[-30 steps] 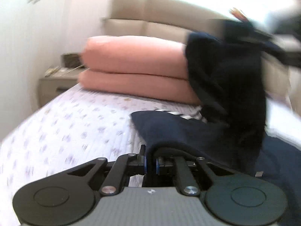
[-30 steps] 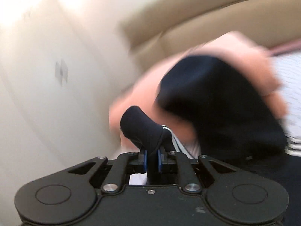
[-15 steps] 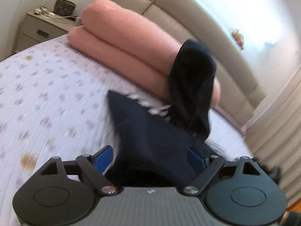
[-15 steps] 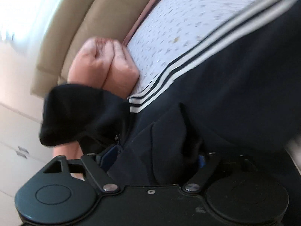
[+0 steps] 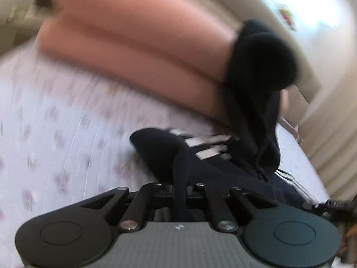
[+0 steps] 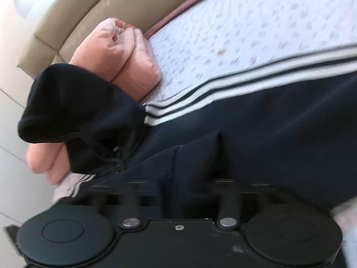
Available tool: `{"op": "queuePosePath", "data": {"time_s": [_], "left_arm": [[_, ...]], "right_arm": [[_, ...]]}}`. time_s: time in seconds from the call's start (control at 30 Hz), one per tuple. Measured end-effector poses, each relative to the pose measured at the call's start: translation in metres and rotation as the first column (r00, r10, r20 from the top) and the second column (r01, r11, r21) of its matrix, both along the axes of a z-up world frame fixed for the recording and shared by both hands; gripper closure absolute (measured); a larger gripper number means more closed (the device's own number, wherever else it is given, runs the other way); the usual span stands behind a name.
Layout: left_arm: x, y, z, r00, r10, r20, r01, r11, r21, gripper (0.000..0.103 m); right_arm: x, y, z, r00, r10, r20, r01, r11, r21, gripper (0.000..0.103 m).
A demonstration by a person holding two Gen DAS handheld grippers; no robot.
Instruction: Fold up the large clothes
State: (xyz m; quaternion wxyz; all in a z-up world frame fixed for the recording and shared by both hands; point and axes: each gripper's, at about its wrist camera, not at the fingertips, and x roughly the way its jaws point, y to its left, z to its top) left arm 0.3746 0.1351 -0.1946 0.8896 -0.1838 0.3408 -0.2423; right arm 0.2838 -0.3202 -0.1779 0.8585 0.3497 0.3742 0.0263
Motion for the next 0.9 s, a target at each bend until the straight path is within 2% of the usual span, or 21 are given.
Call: {"op": "queuePosePath", "data": {"time_s": [0.03, 0.07, 0.1, 0.13, 0.17, 0.2, 0.23, 0.27, 0.3, 0.33, 0.4, 0.43, 0.47, 0.5, 0.53, 0.6, 0.63, 0.67, 0.77, 0.8, 0.9], "left_arm": [[-0.005, 0.002, 0.005, 0.998, -0.002, 0.06, 0.005, 0.999, -0.042, 0.097], [-0.008, 0.005, 0.011, 0.993, 0.018, 0.114, -0.008, 0.996, -0.093, 0.097], [-0.008, 0.007, 0.013, 0.989, 0.054, 0.137, -0.039, 0.993, -0.108, 0.097], [-0.006, 0.007, 0.012, 0.988, 0.073, 0.139, -0.06, 0.994, -0.095, 0.097], [-0.002, 0.006, 0.006, 0.991, 0.07, 0.112, -0.064, 0.996, -0.064, 0.097], [0.001, 0.003, -0.002, 0.995, 0.058, 0.081, -0.056, 0.998, -0.025, 0.097], [0.002, 0.0, -0.01, 0.998, 0.048, 0.048, -0.05, 0.998, 0.035, 0.096], [0.001, -0.001, -0.017, 0.999, 0.038, 0.021, -0.04, 0.996, 0.085, 0.091], [-0.002, 0.002, -0.019, 0.999, 0.038, 0.018, -0.039, 0.995, 0.088, 0.088], [-0.003, 0.008, -0.018, 0.999, 0.053, 0.003, -0.053, 0.996, 0.074, 0.082], [-0.006, 0.017, -0.014, 0.995, 0.079, -0.058, -0.077, 0.997, 0.027, 0.072], [-0.007, 0.02, -0.008, 0.992, 0.073, -0.099, -0.072, 0.997, 0.015, 0.062], [-0.011, 0.021, -0.002, 0.99, 0.052, -0.129, -0.051, 0.999, 0.013, 0.049], [-0.013, 0.018, 0.004, 0.989, 0.027, -0.148, -0.025, 1.0, 0.017, 0.043], [-0.022, 0.015, 0.01, 0.985, -0.015, -0.173, 0.02, 0.999, 0.029, 0.031], [-0.04, 0.004, 0.016, 0.971, -0.082, -0.224, 0.101, 0.992, 0.073, 0.029], [-0.05, -0.004, 0.013, 0.958, -0.09, -0.274, 0.128, 0.984, 0.123, 0.03], [-0.063, -0.01, 0.014, 0.958, -0.082, -0.276, 0.134, 0.975, 0.177, 0.03], [-0.086, -0.017, 0.019, 0.953, -0.06, -0.297, 0.146, 0.95, 0.277, 0.03], [-0.091, -0.018, 0.021, 0.951, -0.047, -0.305, 0.143, 0.943, 0.3, 0.03], [-0.094, -0.024, 0.025, 0.936, -0.018, -0.352, 0.148, 0.927, 0.346, 0.027]], "right_arm": [[-0.005, -0.002, 0.004, 0.999, -0.019, 0.027, 0.019, 1.0, 0.004, 0.09], [-0.012, -0.004, 0.009, 0.995, -0.034, 0.09, 0.032, 0.999, 0.021, 0.09], [-0.016, -0.005, 0.013, 0.986, -0.048, 0.16, 0.046, 0.999, 0.017, 0.092], [-0.019, -0.005, 0.017, 0.974, -0.062, 0.217, 0.067, 0.998, -0.017, 0.092], [-0.018, -0.005, 0.018, 0.971, -0.071, 0.227, 0.088, 0.994, -0.064, 0.092], [-0.012, -0.004, 0.014, 0.979, -0.064, 0.196, 0.084, 0.992, -0.092, 0.091], [-0.003, -0.003, 0.007, 0.991, -0.034, 0.127, 0.049, 0.992, -0.117, 0.09], [0.006, 0.001, -0.001, 0.999, 0.007, 0.047, 0.0, 0.988, -0.153, 0.087], [0.011, 0.008, -0.007, 0.999, 0.043, -0.019, -0.046, 0.977, -0.207, 0.087], [0.008, 0.012, -0.005, 0.999, 0.052, 0.0, -0.05, 0.969, -0.244, 0.08], [0.0, 0.022, 0.009, 1.0, 0.027, 0.014, -0.021, 0.936, -0.352, 0.016], [-0.005, 0.027, 0.018, 1.0, 0.009, 0.028, 0.003, 0.914, -0.407, 0.009], [-0.012, 0.032, 0.027, 0.998, 0.01, 0.065, 0.02, 0.896, -0.444, 0.009], [-0.018, 0.038, 0.034, 0.994, 0.032, 0.101, 0.02, 0.882, -0.472, 0.006], [-0.022, 0.042, 0.04, 0.991, 0.065, 0.121, 0.003, 0.87, -0.493, 0.004], [-0.025, 0.059, 0.043, 0.98, 0.173, 0.093, -0.099, 0.844, -0.528, 0.0], [-0.023, 0.069, 0.04, 0.975, 0.215, 0.059, -0.151, 0.831, -0.536, 0.0], [-0.022, 0.076, 0.034, 0.968, 0.252, 0.015, -0.204, 0.815, -0.542, 0.0], [-0.008, 0.099, -0.001, 0.931, 0.297, -0.211, -0.364, 0.739, -0.567, 0.0], [-0.015, 0.101, -0.004, 0.942, 0.302, -0.15, -0.328, 0.722, -0.608, 0.0], [-0.016, 0.099, -0.005, 0.95, 0.287, -0.121, -0.301, 0.748, -0.591, 0.0]]}}
